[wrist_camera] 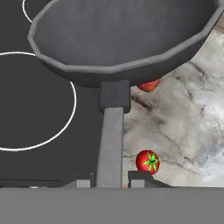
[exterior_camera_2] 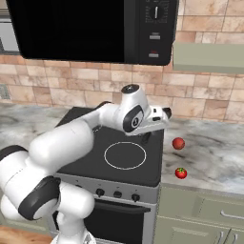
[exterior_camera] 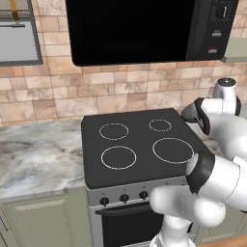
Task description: Place the pan on the rear left burner on the stove. Then place the tomato and the onion in the pan and turn on the rear left burner.
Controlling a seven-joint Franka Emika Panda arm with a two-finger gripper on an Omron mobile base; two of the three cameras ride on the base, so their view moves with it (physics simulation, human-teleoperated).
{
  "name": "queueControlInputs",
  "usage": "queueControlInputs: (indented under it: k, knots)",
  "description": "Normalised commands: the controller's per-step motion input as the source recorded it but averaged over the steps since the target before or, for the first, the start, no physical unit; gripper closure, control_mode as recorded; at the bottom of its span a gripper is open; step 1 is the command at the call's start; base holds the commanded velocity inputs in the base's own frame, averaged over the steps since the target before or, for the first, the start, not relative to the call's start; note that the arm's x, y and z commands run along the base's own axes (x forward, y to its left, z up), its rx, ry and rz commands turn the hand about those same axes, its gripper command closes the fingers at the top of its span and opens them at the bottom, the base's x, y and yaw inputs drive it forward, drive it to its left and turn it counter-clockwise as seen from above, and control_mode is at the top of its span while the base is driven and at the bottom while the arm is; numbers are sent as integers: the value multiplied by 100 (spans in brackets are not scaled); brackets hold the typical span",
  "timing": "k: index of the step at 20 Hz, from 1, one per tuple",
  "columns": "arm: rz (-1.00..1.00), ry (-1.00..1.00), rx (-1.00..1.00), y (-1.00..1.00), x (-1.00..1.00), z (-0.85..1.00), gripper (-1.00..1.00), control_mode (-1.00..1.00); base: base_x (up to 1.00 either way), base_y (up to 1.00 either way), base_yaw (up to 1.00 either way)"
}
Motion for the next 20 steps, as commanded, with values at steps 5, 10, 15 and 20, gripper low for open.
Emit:
queueControlInputs:
  k: [5,10,15,20]
  knots:
    - [7,15,15,47,0,21,100,-100,0,0,0]
    - [10,10,18,48,0,13,100,-100,0,0,0]
    - [11,6,18,54,0,0,100,-100,0,0,0]
    - [9,0,11,62,-1,0,100,-100,0,0,0]
